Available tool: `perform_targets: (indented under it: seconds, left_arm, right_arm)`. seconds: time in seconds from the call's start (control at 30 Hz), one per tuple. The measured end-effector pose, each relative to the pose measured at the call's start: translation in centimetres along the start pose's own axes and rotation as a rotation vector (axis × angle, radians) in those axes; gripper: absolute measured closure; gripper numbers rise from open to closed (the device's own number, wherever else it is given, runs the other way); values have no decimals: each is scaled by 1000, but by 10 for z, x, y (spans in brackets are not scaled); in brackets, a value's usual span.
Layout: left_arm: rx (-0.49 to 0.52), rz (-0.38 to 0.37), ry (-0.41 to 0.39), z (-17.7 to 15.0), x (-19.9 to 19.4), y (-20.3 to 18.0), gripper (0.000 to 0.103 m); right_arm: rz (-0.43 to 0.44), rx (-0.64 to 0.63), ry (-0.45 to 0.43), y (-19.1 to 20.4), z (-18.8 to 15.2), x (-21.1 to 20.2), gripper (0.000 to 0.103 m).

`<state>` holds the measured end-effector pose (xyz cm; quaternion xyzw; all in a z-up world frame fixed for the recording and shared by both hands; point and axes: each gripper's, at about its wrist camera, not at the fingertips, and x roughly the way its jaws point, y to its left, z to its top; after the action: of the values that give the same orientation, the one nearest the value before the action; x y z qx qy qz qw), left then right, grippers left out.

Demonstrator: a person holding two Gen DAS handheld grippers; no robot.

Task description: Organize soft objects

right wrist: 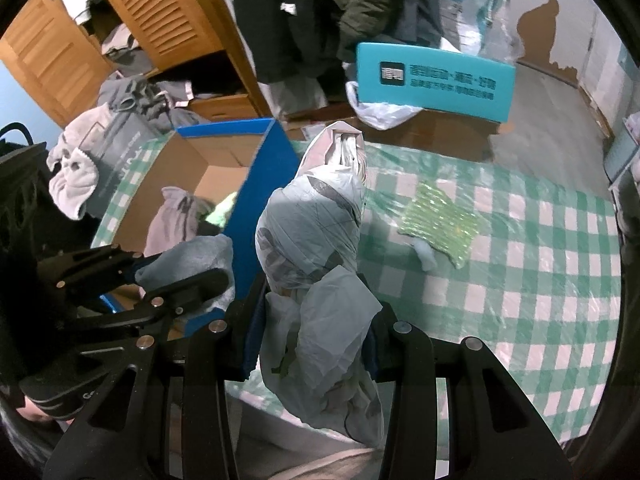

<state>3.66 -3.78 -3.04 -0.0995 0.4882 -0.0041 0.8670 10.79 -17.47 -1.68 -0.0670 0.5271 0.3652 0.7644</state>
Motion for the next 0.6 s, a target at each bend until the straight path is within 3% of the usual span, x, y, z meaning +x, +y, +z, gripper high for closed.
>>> perform_targets:
  seconds: [0.6]
  left_arm:
    - [-112, 43, -28, -9, -20, 73, 77]
  right_arm:
    - [33, -90, 31, 68, 34, 34, 64]
